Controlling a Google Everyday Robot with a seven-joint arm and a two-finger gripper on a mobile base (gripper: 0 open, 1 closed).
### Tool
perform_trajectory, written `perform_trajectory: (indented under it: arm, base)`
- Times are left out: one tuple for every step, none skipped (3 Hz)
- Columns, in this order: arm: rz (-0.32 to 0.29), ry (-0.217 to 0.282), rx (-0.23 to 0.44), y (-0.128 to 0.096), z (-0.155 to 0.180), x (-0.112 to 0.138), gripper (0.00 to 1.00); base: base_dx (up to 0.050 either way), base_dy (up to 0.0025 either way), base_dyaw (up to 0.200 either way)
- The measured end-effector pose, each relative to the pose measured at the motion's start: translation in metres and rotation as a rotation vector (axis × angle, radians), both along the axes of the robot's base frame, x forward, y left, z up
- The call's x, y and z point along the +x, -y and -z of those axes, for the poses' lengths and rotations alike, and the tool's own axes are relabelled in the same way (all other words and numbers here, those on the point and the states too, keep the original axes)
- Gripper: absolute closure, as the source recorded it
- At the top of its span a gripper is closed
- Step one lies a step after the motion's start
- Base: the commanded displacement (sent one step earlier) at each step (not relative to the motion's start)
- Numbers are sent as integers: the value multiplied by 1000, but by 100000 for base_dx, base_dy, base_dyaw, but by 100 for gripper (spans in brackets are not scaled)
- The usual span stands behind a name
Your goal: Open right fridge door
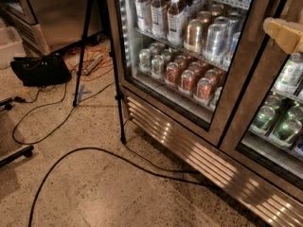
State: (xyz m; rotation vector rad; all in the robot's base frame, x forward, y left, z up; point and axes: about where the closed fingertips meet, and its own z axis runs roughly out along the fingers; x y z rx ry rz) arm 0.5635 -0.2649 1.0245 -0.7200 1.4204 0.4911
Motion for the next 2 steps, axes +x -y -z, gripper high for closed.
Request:
perform_trajectory:
  arm:
    - [0, 0, 0, 0, 0, 0, 100]
    - [0, 0, 0, 0, 0, 0, 100]
  base:
    - [0, 0, 0]
    - [-4800, 0, 2]
